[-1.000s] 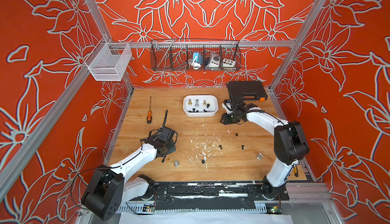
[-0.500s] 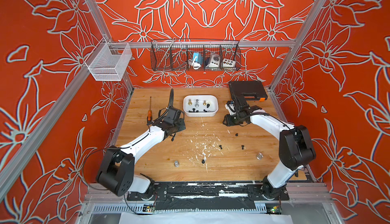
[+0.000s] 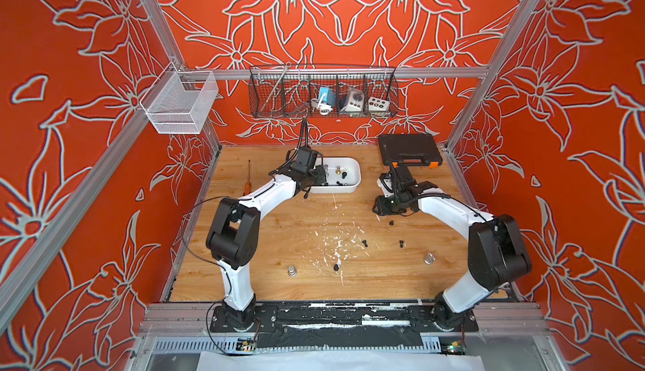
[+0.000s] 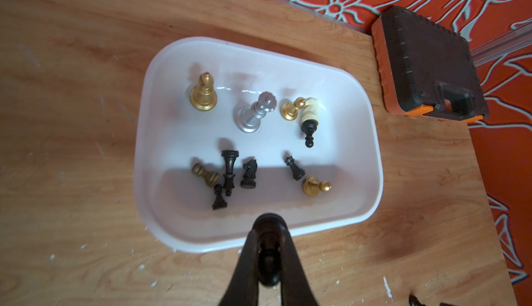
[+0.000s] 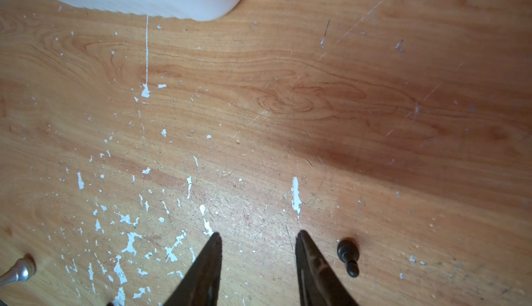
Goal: Put the chess pieces into the storage box
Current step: Pick up the chess piece at the center of the board, then place the chess piece in the storage box.
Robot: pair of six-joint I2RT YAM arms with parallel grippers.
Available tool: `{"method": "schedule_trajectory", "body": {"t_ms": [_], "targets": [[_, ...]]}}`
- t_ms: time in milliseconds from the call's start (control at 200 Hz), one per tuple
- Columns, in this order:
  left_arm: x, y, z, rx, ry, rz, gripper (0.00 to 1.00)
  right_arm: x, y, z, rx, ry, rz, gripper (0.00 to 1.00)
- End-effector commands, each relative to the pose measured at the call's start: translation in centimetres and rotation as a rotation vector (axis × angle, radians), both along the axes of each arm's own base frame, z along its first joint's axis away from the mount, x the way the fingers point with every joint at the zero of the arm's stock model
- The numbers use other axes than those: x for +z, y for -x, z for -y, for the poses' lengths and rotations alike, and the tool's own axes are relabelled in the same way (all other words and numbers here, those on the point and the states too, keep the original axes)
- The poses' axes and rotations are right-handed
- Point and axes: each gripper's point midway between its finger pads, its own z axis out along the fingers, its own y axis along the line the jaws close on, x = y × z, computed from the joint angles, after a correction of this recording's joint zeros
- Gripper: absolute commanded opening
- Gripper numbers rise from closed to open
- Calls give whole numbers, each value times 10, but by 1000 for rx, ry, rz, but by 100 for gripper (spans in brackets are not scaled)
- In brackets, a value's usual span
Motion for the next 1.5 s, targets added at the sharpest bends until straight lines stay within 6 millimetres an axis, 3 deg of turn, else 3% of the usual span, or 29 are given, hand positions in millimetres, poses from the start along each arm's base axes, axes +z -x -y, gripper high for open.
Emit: {"method": "schedule_trajectory", "body": {"t_ms": [0, 255, 751, 1286, 1496], "targets": [[-1, -11, 8, -42, -12, 8, 12, 7, 0, 8, -34, 8, 21, 44], [-13, -21, 12, -51, -6, -10, 14, 10, 3, 10, -43, 11, 26, 44], [-20, -22, 11, -54, 13, -27, 30, 17, 8, 14, -40, 22, 45, 45], [0, -14, 7, -68, 29, 8, 31, 18, 13, 17, -20, 43, 33, 45], [24, -13, 8, -80, 75, 57, 31, 16, 19, 18, -12, 43, 21, 45]]}}
